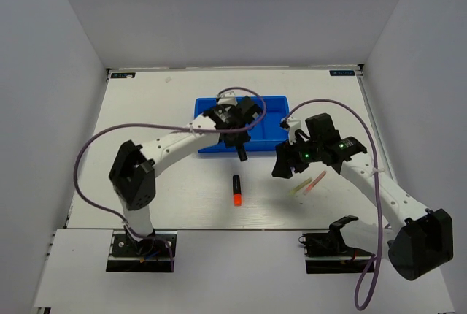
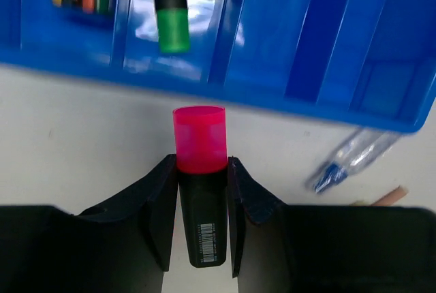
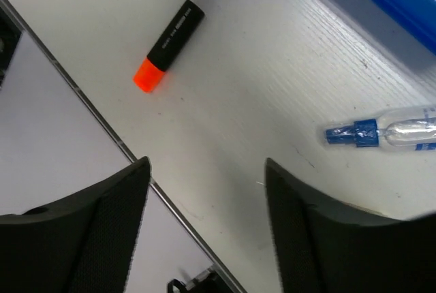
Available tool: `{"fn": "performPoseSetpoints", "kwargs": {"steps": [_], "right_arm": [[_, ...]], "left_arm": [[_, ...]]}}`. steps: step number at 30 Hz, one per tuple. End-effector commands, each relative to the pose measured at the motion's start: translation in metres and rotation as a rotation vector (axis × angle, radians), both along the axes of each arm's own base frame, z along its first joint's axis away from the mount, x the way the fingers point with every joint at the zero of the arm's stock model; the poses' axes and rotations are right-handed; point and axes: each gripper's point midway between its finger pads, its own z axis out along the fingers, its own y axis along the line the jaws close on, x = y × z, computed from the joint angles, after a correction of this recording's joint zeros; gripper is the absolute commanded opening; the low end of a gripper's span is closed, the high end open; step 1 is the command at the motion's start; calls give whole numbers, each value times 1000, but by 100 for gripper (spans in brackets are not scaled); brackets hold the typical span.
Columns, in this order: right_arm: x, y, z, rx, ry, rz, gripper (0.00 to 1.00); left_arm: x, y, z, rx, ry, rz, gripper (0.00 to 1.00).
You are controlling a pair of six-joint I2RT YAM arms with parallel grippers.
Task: Sort the stationery into containers
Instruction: Pick up the pen from the corner of the board, then place the pen in the storage box.
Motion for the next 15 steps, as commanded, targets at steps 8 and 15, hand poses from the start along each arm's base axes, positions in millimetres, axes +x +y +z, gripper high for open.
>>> {"fn": "performPoseSetpoints", "kwargs": {"steps": [8,15], "right_arm": [[-6,9,3,83,-6,42,10],[-8,21,-7,128,18,76,48]], "left_arm": [[99,4,9,0,1,-41,10],[132,24,-19,-55,53,-16,40]]}}
